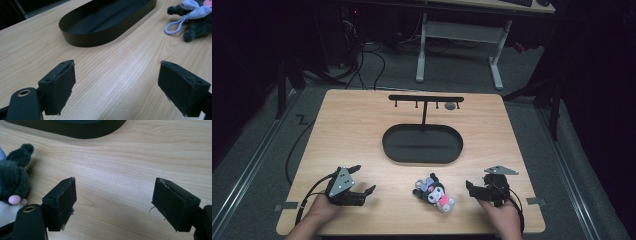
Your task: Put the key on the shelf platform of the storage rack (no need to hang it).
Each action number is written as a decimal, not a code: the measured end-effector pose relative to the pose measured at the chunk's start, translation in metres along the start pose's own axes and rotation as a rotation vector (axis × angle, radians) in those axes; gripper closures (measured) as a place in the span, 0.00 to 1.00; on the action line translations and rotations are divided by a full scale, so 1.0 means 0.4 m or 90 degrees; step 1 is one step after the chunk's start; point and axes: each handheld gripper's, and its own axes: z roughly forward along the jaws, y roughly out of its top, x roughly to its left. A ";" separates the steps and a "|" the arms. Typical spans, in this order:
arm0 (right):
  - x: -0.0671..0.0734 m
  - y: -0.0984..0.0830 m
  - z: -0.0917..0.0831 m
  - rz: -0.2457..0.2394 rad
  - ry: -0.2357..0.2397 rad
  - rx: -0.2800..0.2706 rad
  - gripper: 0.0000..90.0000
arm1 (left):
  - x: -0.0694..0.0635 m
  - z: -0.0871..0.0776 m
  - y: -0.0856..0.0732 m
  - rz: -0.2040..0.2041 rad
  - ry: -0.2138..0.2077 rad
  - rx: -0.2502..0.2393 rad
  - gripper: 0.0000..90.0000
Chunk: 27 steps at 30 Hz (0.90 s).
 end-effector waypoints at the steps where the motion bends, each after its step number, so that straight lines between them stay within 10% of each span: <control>1: -0.002 0.000 0.001 -0.004 0.000 0.004 0.21 | 0.001 0.001 0.001 -0.003 0.000 0.000 0.17; 27: 0.023 0.037 0.011 -0.091 -0.017 0.136 0.21 | -0.005 0.003 0.002 0.014 -0.004 0.009 0.17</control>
